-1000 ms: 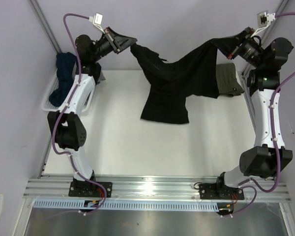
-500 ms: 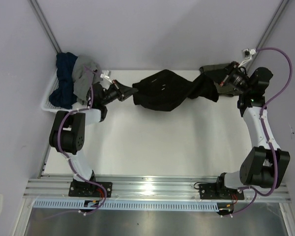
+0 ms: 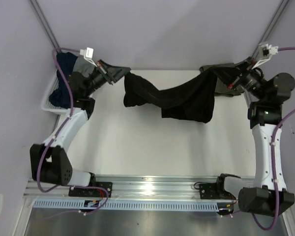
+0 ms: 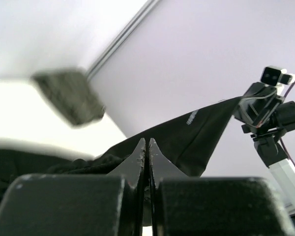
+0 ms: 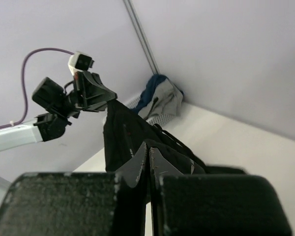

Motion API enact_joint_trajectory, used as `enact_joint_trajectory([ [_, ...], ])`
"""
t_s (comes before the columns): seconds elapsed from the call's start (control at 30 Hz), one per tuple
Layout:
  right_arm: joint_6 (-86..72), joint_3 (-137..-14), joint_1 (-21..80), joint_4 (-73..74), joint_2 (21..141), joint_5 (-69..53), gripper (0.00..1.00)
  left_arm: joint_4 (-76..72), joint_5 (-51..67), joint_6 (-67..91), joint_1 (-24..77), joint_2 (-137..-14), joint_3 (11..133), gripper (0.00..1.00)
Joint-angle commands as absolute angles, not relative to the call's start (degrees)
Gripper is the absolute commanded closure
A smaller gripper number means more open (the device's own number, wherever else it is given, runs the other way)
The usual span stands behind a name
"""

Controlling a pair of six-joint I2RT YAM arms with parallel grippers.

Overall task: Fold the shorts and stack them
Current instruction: Flatten the shorts out

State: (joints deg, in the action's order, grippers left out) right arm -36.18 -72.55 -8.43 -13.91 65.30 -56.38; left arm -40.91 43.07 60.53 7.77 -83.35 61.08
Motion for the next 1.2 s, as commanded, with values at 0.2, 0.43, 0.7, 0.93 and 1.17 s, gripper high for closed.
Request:
enact_joint_trajectory([
  [0.2, -34.89, -88.48, -8.44, -5.81, 52.91, -55.11, 1.00, -24.27, 40.96, 51.86, 8.79, -64.78, 73.64, 1.00],
  [0.43, -35.50, -94.39, -8.44, -4.13, 56.77, -54.84, 1.00, -21.54, 40.96, 52.03, 8.79, -67.14, 79.09, 1.00],
  [0.7, -37.17, -100.02, -8.53, -6.50, 69.67, -54.40, 1.00, -19.16, 40.87, 52.03, 8.79, -80.05, 93.94, 1.00],
  [0.93, -40.78, -104.75, -8.70, -13.09, 85.13, -54.23, 1.00, -18.11, 41.22, 53.35, 8.44, -97.52, 107.21, 1.00],
  [1.17, -42.10, -114.78, -7.74, -13.80, 95.62, -54.67, 1.00, -15.73, 41.66, 54.93, 7.74, -108.01, 122.08, 1.00],
])
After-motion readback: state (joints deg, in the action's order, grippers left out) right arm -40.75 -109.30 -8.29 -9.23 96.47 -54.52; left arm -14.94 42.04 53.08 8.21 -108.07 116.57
